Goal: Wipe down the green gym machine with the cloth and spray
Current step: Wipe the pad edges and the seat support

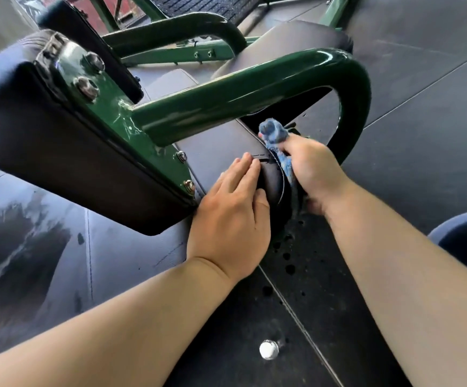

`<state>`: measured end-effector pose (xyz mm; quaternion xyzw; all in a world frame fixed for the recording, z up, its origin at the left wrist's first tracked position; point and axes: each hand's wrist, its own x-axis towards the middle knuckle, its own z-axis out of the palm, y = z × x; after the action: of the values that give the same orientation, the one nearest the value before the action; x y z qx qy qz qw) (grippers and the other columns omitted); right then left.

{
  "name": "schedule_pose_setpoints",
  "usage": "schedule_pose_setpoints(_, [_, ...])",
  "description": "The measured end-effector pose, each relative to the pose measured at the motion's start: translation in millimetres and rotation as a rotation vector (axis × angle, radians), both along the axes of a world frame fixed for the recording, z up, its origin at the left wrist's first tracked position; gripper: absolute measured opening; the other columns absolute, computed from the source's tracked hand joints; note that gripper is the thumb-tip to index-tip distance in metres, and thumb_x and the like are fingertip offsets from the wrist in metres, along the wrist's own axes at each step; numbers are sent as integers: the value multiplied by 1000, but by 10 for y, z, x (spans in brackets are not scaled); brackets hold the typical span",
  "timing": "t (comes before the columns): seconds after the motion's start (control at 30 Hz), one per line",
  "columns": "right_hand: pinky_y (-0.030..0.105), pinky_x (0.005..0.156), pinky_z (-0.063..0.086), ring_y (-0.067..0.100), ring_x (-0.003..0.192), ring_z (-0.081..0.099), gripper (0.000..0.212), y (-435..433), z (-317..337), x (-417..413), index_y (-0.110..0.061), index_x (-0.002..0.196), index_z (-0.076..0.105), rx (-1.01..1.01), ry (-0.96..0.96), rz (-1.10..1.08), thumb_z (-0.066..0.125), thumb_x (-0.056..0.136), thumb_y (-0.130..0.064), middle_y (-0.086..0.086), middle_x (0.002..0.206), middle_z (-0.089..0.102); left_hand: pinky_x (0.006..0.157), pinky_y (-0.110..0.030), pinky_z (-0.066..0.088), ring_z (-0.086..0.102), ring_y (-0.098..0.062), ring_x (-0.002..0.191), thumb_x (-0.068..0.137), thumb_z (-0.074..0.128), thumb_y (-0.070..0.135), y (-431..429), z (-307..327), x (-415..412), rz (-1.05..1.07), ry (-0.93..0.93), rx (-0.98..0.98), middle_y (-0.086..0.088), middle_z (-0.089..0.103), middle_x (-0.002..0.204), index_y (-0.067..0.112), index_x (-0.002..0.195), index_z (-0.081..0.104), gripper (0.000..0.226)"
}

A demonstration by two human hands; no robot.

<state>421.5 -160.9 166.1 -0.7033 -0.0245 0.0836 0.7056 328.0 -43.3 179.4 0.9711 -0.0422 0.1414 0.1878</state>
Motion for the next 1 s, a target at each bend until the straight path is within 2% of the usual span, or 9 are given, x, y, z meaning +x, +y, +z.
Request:
schedule_pose_setpoints(0.13, [30, 82, 46, 8, 71, 49, 28, 16, 85, 188, -25, 67, 51, -114, -48, 38, 50, 95, -20, -9, 74, 50, 116, -18, 16, 29, -10, 141, 94, 33, 29, 7, -7, 14, -8, 2, -5, 3, 38, 152, 15, 144, 41, 52])
schedule_pose_setpoints(0.23, [33, 87, 44, 11, 80, 55, 24, 2, 46, -13, -21, 73, 59, -48, -34, 55, 47, 94, -22, -2, 79, 59, 116, -17, 15, 28, -9, 141, 94, 31, 31, 11, -2, 14, 0, 10, -7, 6, 36, 152, 17, 145, 41, 53])
schedule_pose_setpoints(0.4, [26, 72, 49, 12, 76, 62, 22, -22, -88, -446, -17, 97, 68, 280, 89, -36, 47, 93, -15, 0, 78, 67, 113, -9, 10, 25, -3, 140, 92, 29, 30, -6, 7, 2, -6, -9, -29, 8, 34, 153, 19, 145, 41, 55])
schedule_pose_setpoints(0.47, [14, 64, 42, 3, 61, 53, 27, 57, -107, -286, -22, 79, 62, 355, 66, -152, 45, 94, -7, -5, 70, 61, 113, -8, 8, 22, -1, 140, 91, 29, 28, 5, 20, -16, -19, -7, -38, 8, 34, 153, 18, 144, 42, 56])
schedule_pose_setpoints(0.57, [4, 71, 38, -5, 67, 43, 40, 121, 106, 96, -32, 71, 46, 414, 246, -126, 47, 96, -1, 4, 90, 55, 114, -11, 11, 26, -4, 139, 91, 32, 25, 17, 3, -9, -23, -31, -36, 6, 38, 151, 16, 142, 45, 54])
schedule_pose_setpoints(0.63, [29, 90, 55, 16, 76, 62, 10, 166, -33, 366, -15, 84, 66, 478, 313, -86, 62, 92, -11, 10, 91, 65, 116, -16, 16, 30, -7, 139, 91, 34, 24, -6, -23, 1, -22, -36, -48, 4, 40, 150, 14, 141, 47, 53])
schedule_pose_setpoints(0.7, [44, 92, 55, 24, 77, 67, 26, 162, 0, 343, -2, 99, 70, 333, 245, -83, 74, 84, -23, 10, 85, 71, 117, -19, 19, 31, -6, 139, 91, 34, 23, 8, -6, -20, -18, -33, -60, 4, 41, 149, 15, 141, 47, 52])
schedule_pose_setpoints(0.8, [34, 80, 58, 22, 81, 71, 37, 119, -2, 50, -2, 112, 67, 327, 265, -85, 66, 87, -31, 11, 93, 73, 116, -18, 19, 29, -4, 139, 91, 33, 24, 6, 17, -17, -26, -36, -71, 6, 40, 150, 17, 141, 48, 53])
schedule_pose_setpoints(1.0, [44, 96, 50, 17, 97, 67, 35, 221, -188, -727, -17, 105, 68, 171, 32, -462, 52, 85, -41, 0, 99, 72, 112, -13, 16, 31, -8, 140, 95, 40, 10, 23, 29, -23, -23, -29, -98, 6, 41, 150, 17, 140, 49, 46])
